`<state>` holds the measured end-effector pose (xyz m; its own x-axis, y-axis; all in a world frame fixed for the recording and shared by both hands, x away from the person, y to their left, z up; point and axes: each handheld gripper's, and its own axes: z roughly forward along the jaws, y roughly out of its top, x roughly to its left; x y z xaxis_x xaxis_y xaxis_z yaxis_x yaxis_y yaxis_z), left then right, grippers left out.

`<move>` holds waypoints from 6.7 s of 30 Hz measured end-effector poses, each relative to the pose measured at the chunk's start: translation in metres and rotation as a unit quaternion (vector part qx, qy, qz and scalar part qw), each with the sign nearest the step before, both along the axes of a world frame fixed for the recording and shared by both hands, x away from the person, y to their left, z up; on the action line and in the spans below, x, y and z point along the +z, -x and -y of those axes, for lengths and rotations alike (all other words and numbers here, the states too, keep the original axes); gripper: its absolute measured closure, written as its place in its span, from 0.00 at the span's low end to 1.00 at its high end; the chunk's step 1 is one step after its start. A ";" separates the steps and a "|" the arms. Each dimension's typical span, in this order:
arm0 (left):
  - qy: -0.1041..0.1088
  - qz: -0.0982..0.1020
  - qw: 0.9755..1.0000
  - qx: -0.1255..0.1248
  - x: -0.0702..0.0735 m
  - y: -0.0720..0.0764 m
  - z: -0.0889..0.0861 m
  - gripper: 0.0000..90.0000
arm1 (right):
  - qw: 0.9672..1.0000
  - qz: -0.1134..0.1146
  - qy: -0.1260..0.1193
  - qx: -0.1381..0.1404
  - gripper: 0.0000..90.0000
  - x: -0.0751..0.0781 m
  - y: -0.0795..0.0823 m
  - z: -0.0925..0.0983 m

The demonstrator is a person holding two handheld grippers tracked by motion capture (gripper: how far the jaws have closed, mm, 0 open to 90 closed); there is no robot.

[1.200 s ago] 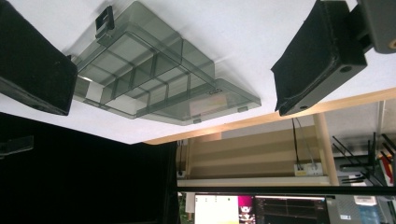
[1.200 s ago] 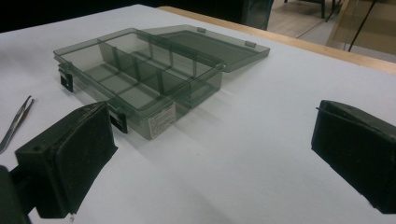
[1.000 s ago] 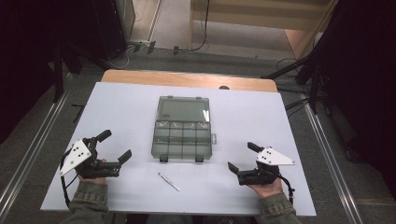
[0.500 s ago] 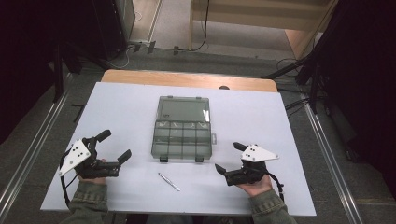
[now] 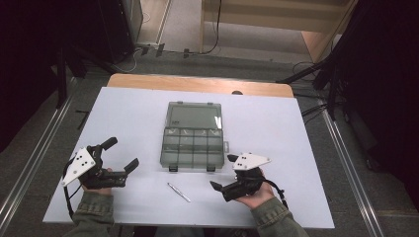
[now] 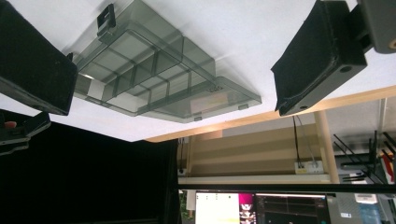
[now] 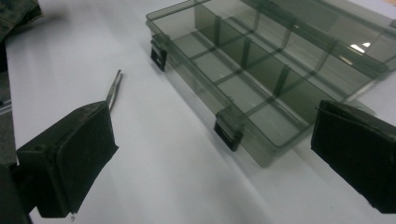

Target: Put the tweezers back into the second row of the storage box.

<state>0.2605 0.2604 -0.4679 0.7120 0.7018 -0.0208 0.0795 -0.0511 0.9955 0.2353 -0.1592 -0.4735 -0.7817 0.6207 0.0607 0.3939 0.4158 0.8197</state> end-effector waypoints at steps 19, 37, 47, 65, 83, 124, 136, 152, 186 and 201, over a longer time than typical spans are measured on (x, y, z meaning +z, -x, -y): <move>-0.001 0.000 1.000 -0.001 0.000 -0.001 0.000 0.00 | 0.995 -0.047 0.062 0.070 0.03 0.003 -0.008 -0.057; -0.003 0.000 1.000 -0.002 0.000 -0.002 0.000 0.00 | 0.978 -0.087 0.160 0.098 0.03 0.005 -0.019 -0.106; 0.001 -0.003 1.000 -0.001 -0.001 -0.004 -0.002 0.00 | 0.966 -0.113 0.210 0.097 0.02 0.002 -0.025 -0.132; 0.003 -0.003 1.000 -0.001 0.000 -0.004 -0.002 0.00 | 0.938 -0.169 0.288 0.092 0.57 -0.002 -0.027 -0.160; 0.003 -0.002 1.000 -0.001 0.000 -0.005 -0.004 0.00 | 0.918 -0.206 0.322 0.107 0.96 0.002 -0.033 -0.167; 0.000 -0.006 1.000 -0.006 -0.002 -0.006 -0.001 0.00 | 0.960 -0.190 0.189 0.076 0.97 0.053 -0.058 -0.108; 0.003 -0.006 1.000 -0.006 -0.002 -0.005 -0.001 0.00 | 0.968 -0.184 0.159 0.055 0.97 0.058 -0.075 -0.097; 0.004 -0.006 1.000 -0.004 -0.001 -0.006 -0.001 0.00 | 0.972 -0.193 0.137 0.010 0.97 0.054 -0.098 -0.078; 0.003 -0.006 1.000 -0.004 -0.001 -0.005 -0.002 0.00 | 0.973 -0.092 0.201 0.065 0.63 0.041 -0.094 -0.086; -0.001 -0.006 1.000 -0.004 -0.002 -0.005 -0.001 0.00 | 0.981 -0.090 0.166 -0.047 0.01 0.042 -0.087 -0.060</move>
<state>0.2659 0.2618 -0.4695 0.7172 0.6962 -0.0285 0.0909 -0.0529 0.9945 0.3222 -0.0993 -0.4314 -0.7145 0.6992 -0.0245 0.5699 0.6019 0.5594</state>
